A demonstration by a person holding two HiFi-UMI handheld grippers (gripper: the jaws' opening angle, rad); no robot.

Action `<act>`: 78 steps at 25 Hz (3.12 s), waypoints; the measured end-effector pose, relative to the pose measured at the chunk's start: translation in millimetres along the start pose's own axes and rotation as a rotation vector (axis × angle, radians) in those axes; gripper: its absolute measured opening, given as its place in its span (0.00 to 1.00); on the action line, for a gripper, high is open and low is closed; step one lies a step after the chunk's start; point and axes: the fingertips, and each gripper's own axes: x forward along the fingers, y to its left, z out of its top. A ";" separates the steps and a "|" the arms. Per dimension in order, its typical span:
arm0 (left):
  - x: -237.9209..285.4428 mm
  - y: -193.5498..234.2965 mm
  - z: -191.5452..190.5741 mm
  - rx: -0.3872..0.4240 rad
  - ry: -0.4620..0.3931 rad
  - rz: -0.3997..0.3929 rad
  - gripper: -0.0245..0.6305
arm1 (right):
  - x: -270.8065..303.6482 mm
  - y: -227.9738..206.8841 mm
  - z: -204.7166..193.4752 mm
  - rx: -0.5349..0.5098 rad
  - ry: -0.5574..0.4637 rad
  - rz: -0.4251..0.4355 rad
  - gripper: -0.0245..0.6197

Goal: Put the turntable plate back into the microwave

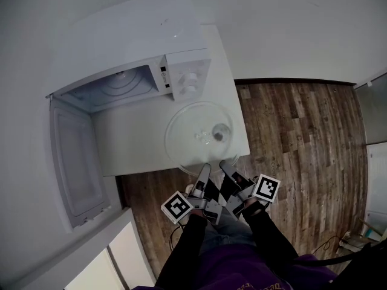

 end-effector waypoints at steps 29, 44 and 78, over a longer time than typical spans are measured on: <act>-56.4 -36.3 38.6 0.134 -0.191 -0.046 0.11 | 29.6 44.2 -53.7 -0.067 0.202 0.133 0.11; -84.1 -65.1 68.0 0.202 -0.334 -0.077 0.11 | 55.0 80.0 -80.8 -0.101 0.328 0.232 0.11; -67.3 -108.9 152.2 0.287 -0.402 -0.129 0.11 | 139.7 135.3 -80.5 -0.171 0.382 0.346 0.12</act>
